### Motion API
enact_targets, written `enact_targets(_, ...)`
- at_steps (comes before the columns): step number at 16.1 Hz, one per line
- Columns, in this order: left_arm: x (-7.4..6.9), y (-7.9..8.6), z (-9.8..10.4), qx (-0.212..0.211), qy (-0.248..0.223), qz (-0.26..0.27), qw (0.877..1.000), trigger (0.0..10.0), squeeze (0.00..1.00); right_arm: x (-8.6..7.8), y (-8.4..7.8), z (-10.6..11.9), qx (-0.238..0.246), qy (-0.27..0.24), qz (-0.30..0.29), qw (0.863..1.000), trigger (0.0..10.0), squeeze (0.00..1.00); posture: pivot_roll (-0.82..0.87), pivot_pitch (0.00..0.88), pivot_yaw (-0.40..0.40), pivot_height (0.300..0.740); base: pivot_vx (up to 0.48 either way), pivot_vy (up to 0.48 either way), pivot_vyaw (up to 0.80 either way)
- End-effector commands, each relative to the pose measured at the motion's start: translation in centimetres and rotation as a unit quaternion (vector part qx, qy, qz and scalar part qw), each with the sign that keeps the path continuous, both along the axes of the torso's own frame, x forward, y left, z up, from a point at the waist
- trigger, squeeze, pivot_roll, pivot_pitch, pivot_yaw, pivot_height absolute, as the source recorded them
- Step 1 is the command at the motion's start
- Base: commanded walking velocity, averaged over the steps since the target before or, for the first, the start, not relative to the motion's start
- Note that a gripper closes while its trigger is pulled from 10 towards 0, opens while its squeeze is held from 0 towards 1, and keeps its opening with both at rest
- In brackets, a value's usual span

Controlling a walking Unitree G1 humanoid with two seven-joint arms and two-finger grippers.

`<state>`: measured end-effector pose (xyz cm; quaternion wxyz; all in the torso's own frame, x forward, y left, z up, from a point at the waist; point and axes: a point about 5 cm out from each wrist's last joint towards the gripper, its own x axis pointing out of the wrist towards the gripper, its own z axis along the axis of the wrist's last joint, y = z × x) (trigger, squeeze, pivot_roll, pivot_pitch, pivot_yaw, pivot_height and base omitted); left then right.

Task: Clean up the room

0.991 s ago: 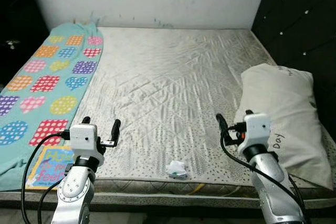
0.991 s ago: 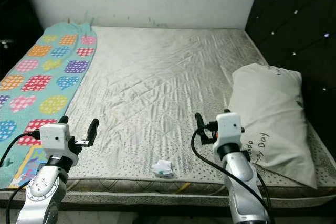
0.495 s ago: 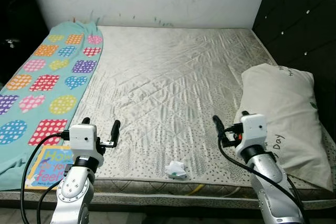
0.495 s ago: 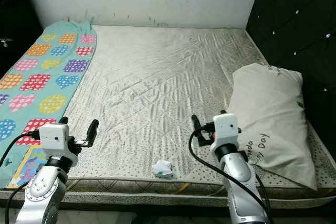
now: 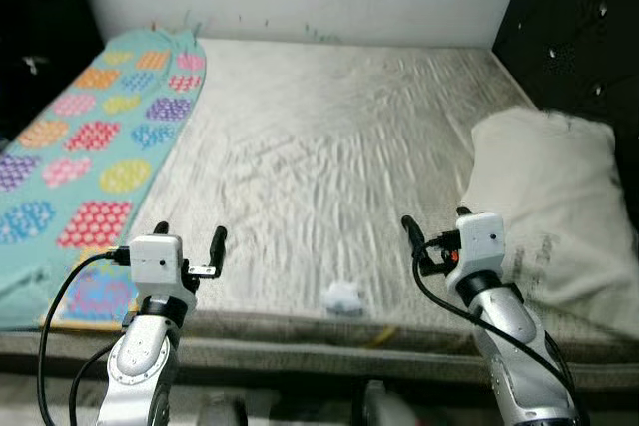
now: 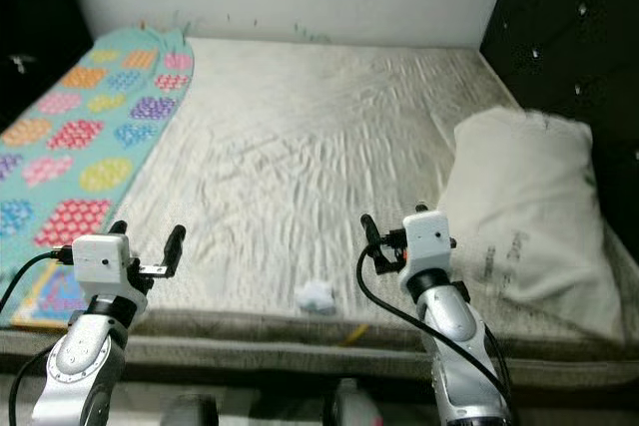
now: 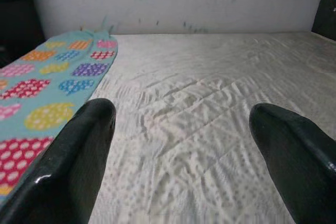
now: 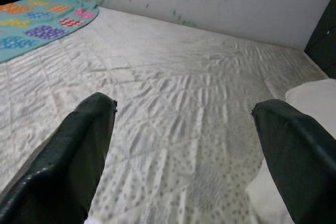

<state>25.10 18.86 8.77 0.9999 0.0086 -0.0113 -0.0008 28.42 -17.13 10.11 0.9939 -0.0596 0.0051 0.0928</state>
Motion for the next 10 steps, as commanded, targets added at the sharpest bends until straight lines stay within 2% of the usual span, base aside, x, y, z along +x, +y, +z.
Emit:
enact_targets(1, 0.12, 0.19, 0.28, 0.003, -0.006, 0.009, 1.000, 10.0, 0.00, 0.22, 0.01, 0.18, -0.003, -0.002, 0.004, 1.000, 10.0, 0.00, -0.02, 0.044, -0.010, 0.616, 0.000, 0.000, 0.00)
enact_targets(3, 0.11, 0.62, 0.33, -0.012, -0.008, 0.025, 1.000, 10.0, 0.00, 0.55, 0.06, 0.31, -0.007, -0.004, 0.008, 1.000, 10.0, 0.00, -0.02, 0.044, -0.014, 0.616, 0.000, 0.000, 0.00)
enact_targets(7, 0.17, 0.70, 0.33, -0.011, -0.007, 0.034, 0.999, 10.0, 0.00, 0.92, 0.20, 0.55, -0.011, -0.009, 0.016, 1.000, 10.0, 0.00, -0.03, 0.041, -0.018, 0.616, 0.000, 0.000, 0.00)
enact_targets(10, 0.27, 0.65, 0.34, -0.015, -0.008, 0.035, 0.999, 10.0, 0.00, 1.03, 0.31, 0.60, -0.012, -0.010, 0.021, 1.000, 10.0, 0.00, -0.03, 0.042, -0.020, 0.592, 0.000, 0.000, 0.00)
